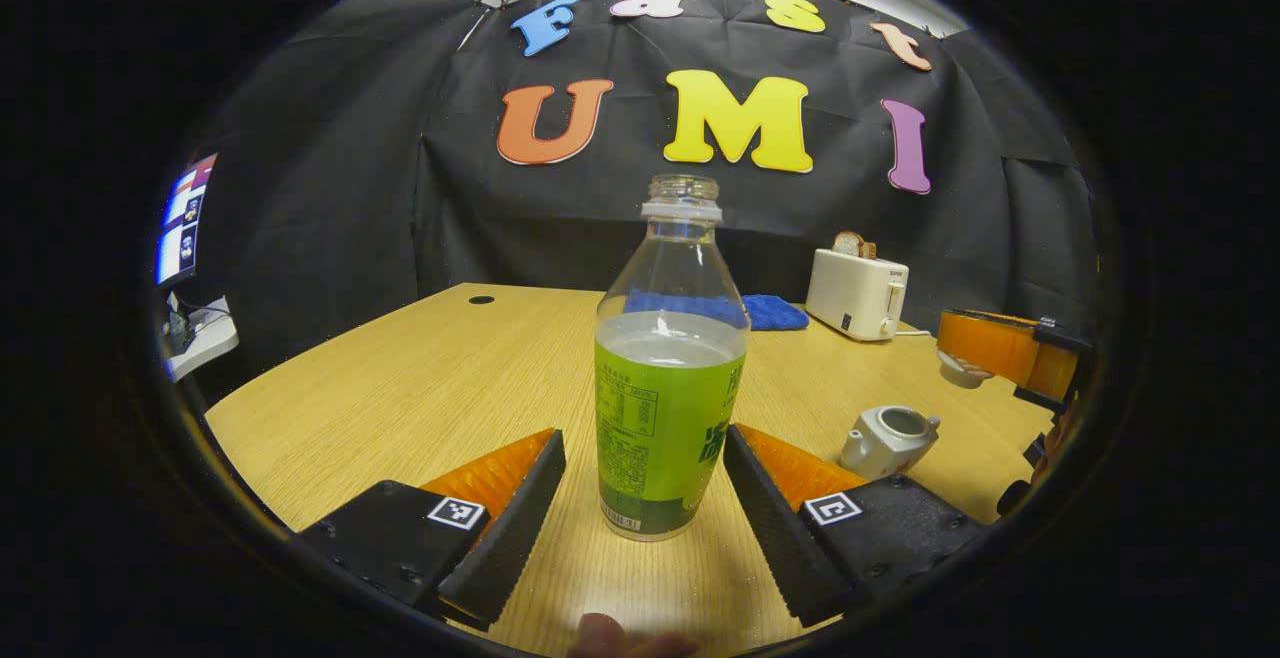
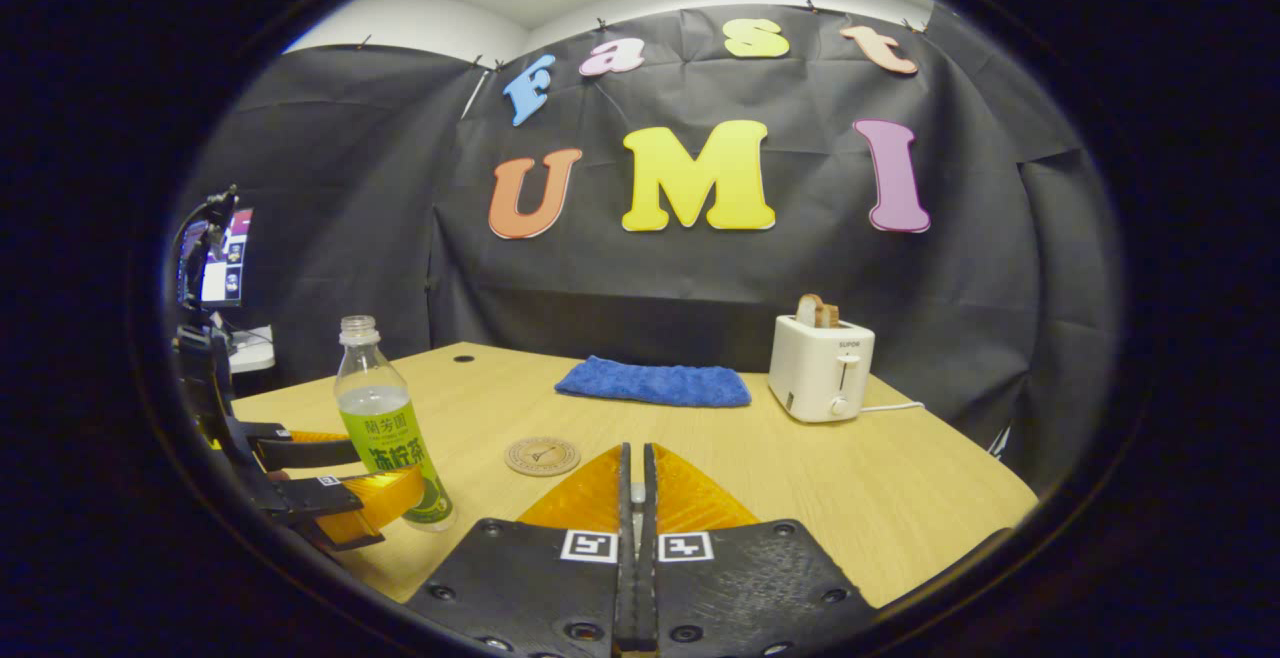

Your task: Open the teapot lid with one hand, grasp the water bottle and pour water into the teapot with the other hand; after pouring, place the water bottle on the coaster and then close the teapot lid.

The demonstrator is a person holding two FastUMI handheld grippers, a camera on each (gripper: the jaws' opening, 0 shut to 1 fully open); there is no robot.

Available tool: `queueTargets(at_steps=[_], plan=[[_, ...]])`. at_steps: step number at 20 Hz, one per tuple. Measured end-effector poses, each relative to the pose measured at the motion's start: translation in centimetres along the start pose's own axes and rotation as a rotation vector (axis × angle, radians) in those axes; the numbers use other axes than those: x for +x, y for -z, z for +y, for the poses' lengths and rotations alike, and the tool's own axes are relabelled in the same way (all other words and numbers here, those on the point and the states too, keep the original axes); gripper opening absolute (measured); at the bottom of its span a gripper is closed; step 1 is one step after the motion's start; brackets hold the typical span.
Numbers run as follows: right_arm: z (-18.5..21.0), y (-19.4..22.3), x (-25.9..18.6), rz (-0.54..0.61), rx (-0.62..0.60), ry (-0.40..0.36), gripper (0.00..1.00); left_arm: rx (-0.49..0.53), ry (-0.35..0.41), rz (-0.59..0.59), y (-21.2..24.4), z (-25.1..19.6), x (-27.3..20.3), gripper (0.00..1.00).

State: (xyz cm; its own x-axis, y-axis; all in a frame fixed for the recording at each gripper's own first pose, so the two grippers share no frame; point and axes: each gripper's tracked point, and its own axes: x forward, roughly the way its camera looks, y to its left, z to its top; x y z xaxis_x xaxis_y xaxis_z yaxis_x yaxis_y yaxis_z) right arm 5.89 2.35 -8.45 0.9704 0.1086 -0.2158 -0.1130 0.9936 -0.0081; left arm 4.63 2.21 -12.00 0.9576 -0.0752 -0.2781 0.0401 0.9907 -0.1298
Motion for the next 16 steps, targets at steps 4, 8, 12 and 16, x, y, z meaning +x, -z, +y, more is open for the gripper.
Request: queueTargets(at_steps=[4,8,12,16], plan=[[-1.1,-0.3,-0.8,-0.003,-0.003,0.012,0.00,0.004,0.022,0.022,0.3,-0.5,0.4,0.98],[-2.4,-0.4,-1.3,-0.005,0.004,0.026,0.00,0.070,0.017,0.029,0.0,-0.6,0.6,0.80],[-3.7,-0.8,-1.8,-0.013,0.012,0.030,0.00,0.249,-0.064,0.018,-1.7,0.8,0.1,0.77],[-5.1,-0.9,-2.4,-0.010,0.004,0.035,0.00,0.522,-0.138,-0.005,-4.3,1.8,-0.9,0.75]])
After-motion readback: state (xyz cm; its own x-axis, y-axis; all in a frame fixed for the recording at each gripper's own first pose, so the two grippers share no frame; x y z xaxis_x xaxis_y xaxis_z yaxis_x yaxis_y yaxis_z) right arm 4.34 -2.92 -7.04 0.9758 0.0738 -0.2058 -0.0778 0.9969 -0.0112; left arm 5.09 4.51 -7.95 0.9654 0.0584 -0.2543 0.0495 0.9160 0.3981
